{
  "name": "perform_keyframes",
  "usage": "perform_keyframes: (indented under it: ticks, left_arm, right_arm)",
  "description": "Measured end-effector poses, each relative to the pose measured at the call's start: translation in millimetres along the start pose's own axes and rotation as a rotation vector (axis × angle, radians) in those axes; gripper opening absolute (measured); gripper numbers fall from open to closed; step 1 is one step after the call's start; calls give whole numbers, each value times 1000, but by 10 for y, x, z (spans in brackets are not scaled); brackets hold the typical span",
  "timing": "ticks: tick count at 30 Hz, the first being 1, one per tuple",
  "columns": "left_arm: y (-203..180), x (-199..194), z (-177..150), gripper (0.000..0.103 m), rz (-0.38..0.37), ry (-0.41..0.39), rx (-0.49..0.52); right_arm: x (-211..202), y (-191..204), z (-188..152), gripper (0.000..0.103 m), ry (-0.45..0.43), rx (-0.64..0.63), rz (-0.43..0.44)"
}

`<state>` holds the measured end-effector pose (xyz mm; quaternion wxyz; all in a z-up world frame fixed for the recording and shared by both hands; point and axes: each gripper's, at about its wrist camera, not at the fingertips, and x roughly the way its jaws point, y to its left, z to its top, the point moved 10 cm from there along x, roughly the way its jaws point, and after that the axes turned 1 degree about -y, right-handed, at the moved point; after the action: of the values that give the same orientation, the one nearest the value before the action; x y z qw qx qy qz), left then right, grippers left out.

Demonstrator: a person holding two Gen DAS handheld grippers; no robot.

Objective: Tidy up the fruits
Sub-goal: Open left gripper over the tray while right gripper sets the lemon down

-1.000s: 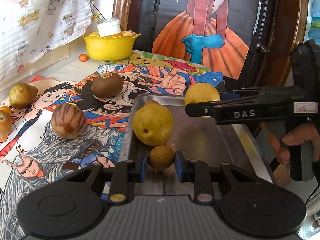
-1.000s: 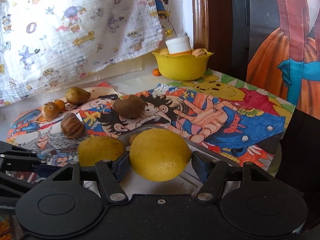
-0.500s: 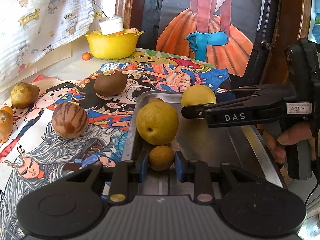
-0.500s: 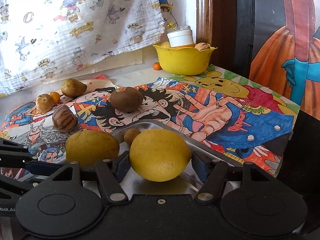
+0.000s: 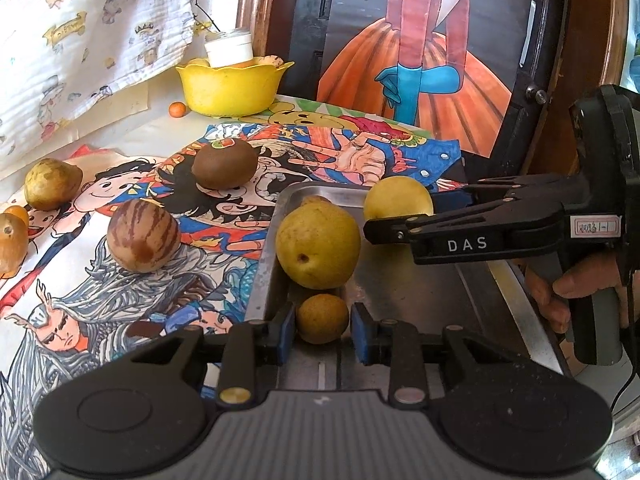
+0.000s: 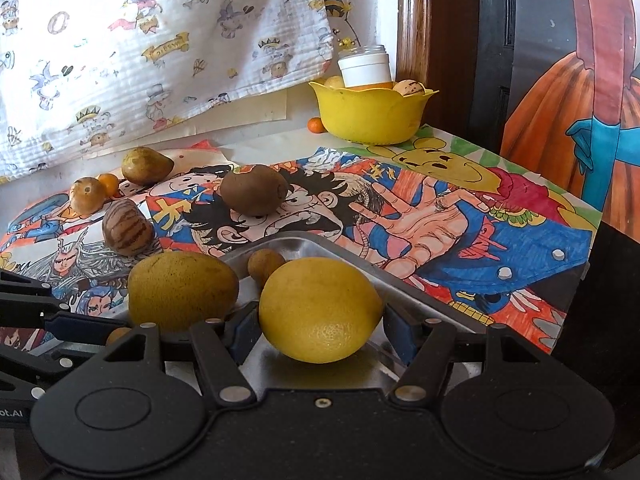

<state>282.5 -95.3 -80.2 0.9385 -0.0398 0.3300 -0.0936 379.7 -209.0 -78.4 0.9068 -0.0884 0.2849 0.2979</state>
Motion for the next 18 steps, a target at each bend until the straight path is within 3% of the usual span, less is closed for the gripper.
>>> perform_keyframes:
  ticks: [18]
  left_arm:
    - [12,-305,-12,65,-17,-25,-23]
  right_arm:
    - [-323,33,-7,80,-57,36,4]
